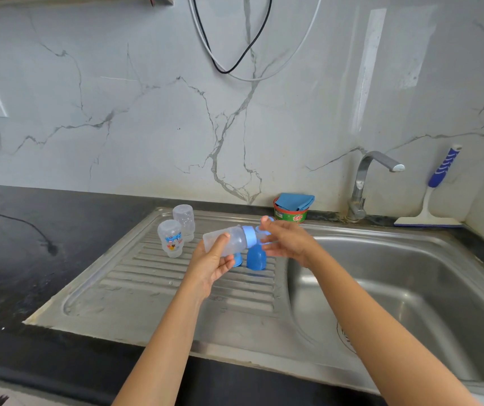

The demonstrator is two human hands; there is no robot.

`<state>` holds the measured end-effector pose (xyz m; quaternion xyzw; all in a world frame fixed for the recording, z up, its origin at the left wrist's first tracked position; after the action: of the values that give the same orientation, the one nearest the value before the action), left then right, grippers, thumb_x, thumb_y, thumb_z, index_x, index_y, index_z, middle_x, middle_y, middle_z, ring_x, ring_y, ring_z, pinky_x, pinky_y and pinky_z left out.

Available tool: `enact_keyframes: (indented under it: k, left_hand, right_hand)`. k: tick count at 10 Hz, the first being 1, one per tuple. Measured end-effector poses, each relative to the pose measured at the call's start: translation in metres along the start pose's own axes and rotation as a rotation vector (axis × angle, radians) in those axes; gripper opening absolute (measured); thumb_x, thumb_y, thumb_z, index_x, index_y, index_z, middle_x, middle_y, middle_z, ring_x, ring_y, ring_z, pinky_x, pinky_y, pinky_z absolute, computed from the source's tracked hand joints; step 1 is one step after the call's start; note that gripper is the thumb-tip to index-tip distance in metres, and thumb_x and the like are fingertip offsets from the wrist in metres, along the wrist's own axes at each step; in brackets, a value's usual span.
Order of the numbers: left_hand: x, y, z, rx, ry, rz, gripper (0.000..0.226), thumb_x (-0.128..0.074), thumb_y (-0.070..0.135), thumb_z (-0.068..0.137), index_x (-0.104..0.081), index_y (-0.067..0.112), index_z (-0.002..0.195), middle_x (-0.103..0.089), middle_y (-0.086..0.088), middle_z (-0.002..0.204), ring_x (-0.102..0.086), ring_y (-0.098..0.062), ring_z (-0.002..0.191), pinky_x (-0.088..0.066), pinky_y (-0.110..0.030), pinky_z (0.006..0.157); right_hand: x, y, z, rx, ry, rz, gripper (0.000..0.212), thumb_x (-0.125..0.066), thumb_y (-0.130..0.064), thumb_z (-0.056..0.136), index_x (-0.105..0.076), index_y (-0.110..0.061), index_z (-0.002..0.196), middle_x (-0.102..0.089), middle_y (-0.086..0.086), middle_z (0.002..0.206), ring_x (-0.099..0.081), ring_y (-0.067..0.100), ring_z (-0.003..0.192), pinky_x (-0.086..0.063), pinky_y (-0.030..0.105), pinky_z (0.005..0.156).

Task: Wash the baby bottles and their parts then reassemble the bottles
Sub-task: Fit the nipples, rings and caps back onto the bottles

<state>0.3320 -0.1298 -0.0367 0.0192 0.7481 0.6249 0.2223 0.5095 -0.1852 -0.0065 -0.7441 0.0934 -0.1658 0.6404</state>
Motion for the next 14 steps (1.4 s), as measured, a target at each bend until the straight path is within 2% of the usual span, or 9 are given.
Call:
enact_keyframes:
  k: [1, 3, 6, 8, 10, 11, 12, 13, 14]
  left_hand:
    - [0.000, 0.001, 0.015, 0.029, 0.043, 0.007, 0.038, -0.068, 0.031, 0.088, -0.054, 0.013, 0.119, -0.064, -0.008, 0.095, -0.064, -0.017, 0.079, -0.059, -0.029, 0.076]
    - [-0.001, 0.002, 0.046, 0.021, 0.122, -0.084, 0.033, -0.069, 0.030, 0.087, -0.054, 0.016, 0.112, -0.063, -0.009, 0.095, -0.064, -0.017, 0.082, -0.057, -0.027, 0.072]
    - [-0.005, 0.004, 0.070, 0.040, 0.105, -0.101, 0.032, -0.069, 0.031, 0.087, -0.056, 0.016, 0.112, -0.064, -0.011, 0.100, -0.065, -0.020, 0.088, -0.056, -0.030, 0.076]
    - [-0.008, 0.010, 0.050, 0.086, 0.093, -0.129, 0.041, -0.071, 0.033, 0.085, -0.055, 0.014, 0.118, -0.063, -0.012, 0.107, -0.064, -0.019, 0.089, -0.057, -0.027, 0.069]
    - [-0.027, 0.013, 0.009, 0.174, 0.039, -0.212, 0.038, -0.068, 0.037, 0.086, -0.056, 0.013, 0.113, -0.062, -0.011, 0.100, -0.060, -0.014, 0.075, -0.057, -0.021, 0.063]
    - [-0.039, 0.009, -0.009, 0.198, 0.004, -0.246, 0.038, -0.068, 0.039, 0.087, -0.057, 0.012, 0.112, -0.060, -0.012, 0.110, -0.058, -0.013, 0.077, -0.058, -0.020, 0.061]
    - [-0.051, 0.002, -0.023, 0.223, -0.023, -0.274, 0.035, -0.067, 0.041, 0.086, -0.058, 0.012, 0.105, -0.058, -0.010, 0.104, -0.056, -0.011, 0.075, -0.055, -0.018, 0.052]
    - [-0.059, -0.007, -0.033, 0.251, -0.023, -0.269, 0.038, -0.068, 0.041, 0.086, -0.057, 0.011, 0.107, -0.059, -0.008, 0.096, -0.057, -0.012, 0.073, -0.053, -0.017, 0.050]
    - [-0.065, -0.014, -0.037, 0.254, -0.017, -0.238, 0.045, -0.070, 0.039, 0.085, -0.056, 0.010, 0.117, -0.060, -0.010, 0.100, -0.058, -0.013, 0.073, -0.054, -0.018, 0.050]
  right_hand:
    - [0.023, -0.003, 0.030, 0.158, 0.271, -0.251, 0.016, -0.059, -0.022, 0.092, -0.065, -0.011, 0.102, -0.064, 0.008, 0.087, -0.060, 0.016, 0.072, -0.056, 0.030, 0.071]
    - [0.031, 0.007, 0.099, 0.330, 0.153, -0.749, 0.054, -0.043, 0.014, 0.084, -0.055, -0.012, 0.130, -0.058, 0.005, 0.125, -0.052, 0.020, 0.118, -0.038, 0.019, 0.086]
    - [0.030, 0.023, 0.152, 0.309, -0.031, -1.019, 0.054, -0.047, 0.011, 0.084, -0.056, -0.018, 0.127, -0.056, 0.010, 0.127, -0.054, 0.027, 0.110, -0.049, 0.036, 0.088]
    - [0.049, 0.002, 0.118, 0.239, 0.187, -1.070, 0.047, -0.051, -0.001, 0.088, -0.045, -0.010, 0.135, -0.053, 0.020, 0.122, -0.056, 0.034, 0.104, -0.047, 0.037, 0.078]
    - [0.102, -0.074, 0.030, 0.382, 0.454, -0.643, 0.033, -0.061, -0.024, 0.089, -0.055, -0.006, 0.116, -0.064, 0.015, 0.094, -0.064, 0.028, 0.084, -0.050, 0.034, 0.073]
    - [0.127, -0.081, -0.018, 0.377, 0.359, 0.220, 0.016, -0.055, -0.022, 0.094, -0.057, -0.008, 0.101, -0.062, 0.008, 0.078, -0.064, 0.017, 0.065, -0.056, 0.025, 0.061]
    - [0.143, -0.011, -0.038, 0.064, 0.079, 0.740, 0.018, -0.053, -0.016, 0.087, -0.069, -0.011, 0.094, -0.068, 0.004, 0.079, -0.066, 0.014, 0.065, -0.055, 0.020, 0.058]
    - [0.139, 0.097, -0.060, -0.362, -0.017, -0.462, 0.028, -0.055, -0.009, 0.078, -0.072, -0.005, 0.100, -0.070, 0.010, 0.102, -0.069, 0.024, 0.091, -0.052, 0.028, 0.074]
    - [0.135, 0.106, -0.065, -0.337, 0.225, -0.560, 0.022, -0.061, -0.015, 0.089, -0.064, 0.002, 0.103, -0.067, 0.018, 0.090, -0.072, 0.023, 0.075, -0.056, 0.029, 0.068]
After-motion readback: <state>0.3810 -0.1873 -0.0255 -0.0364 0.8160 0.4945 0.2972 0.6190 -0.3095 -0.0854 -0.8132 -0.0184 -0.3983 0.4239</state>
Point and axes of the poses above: each hand's wrist, its own z-axis towards the middle knuckle, its own x-axis out of the back of the hand, y = z × x, the point moved 3 cm from there along z, towards the middle knuckle
